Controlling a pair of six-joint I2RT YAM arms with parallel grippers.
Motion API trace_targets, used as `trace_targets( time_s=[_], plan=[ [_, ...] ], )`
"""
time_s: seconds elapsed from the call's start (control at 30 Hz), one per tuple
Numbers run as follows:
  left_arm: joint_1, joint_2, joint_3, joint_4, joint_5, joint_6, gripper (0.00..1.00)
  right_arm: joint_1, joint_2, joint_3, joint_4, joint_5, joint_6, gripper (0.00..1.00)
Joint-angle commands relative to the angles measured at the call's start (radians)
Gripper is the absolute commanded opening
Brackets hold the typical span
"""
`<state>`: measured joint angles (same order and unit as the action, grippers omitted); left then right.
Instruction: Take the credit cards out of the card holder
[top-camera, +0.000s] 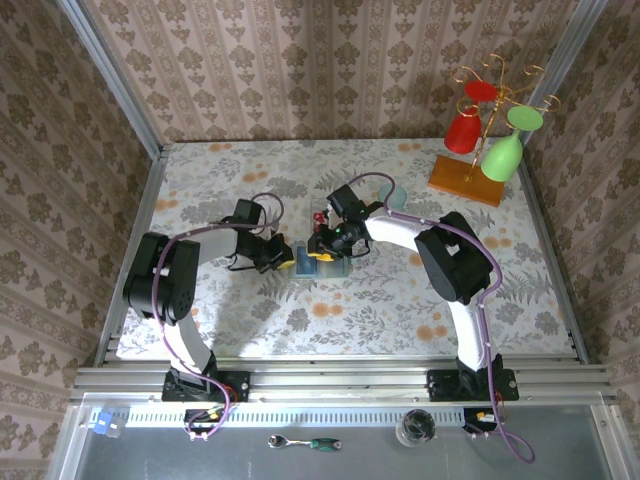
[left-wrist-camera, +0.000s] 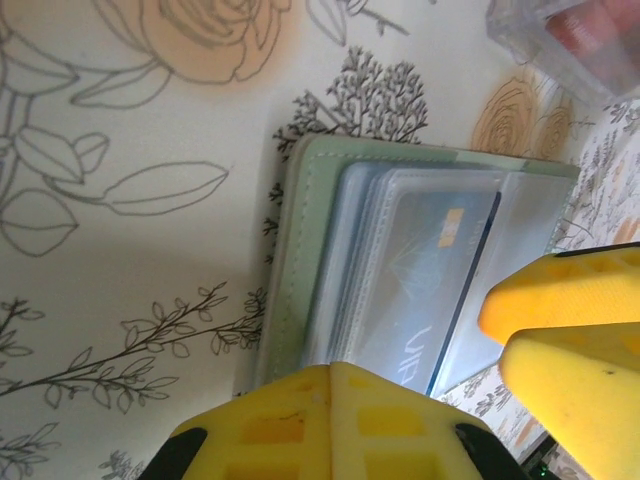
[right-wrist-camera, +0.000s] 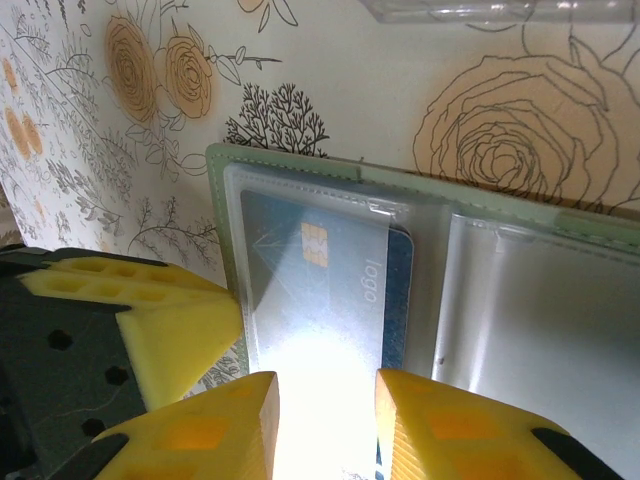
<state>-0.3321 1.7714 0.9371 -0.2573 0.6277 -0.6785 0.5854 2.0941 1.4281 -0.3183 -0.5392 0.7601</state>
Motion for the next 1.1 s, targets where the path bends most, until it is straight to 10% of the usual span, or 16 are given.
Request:
trace_targets(
  time_s=[0.0, 1.07],
  plan=[
    [0.006, -0.030, 0.030, -0.020, 0.006, 0.014, 0.07, 0.007, 0.010, 0.020, -0.016, -0.027, -0.002, 0.31],
    [0.016, 0.033, 0.000, -0.004, 0.027, 0.029, 0.07, 0.008, 0.053, 0.031, -0.002, -0.040, -0.011, 0.27]
  ],
)
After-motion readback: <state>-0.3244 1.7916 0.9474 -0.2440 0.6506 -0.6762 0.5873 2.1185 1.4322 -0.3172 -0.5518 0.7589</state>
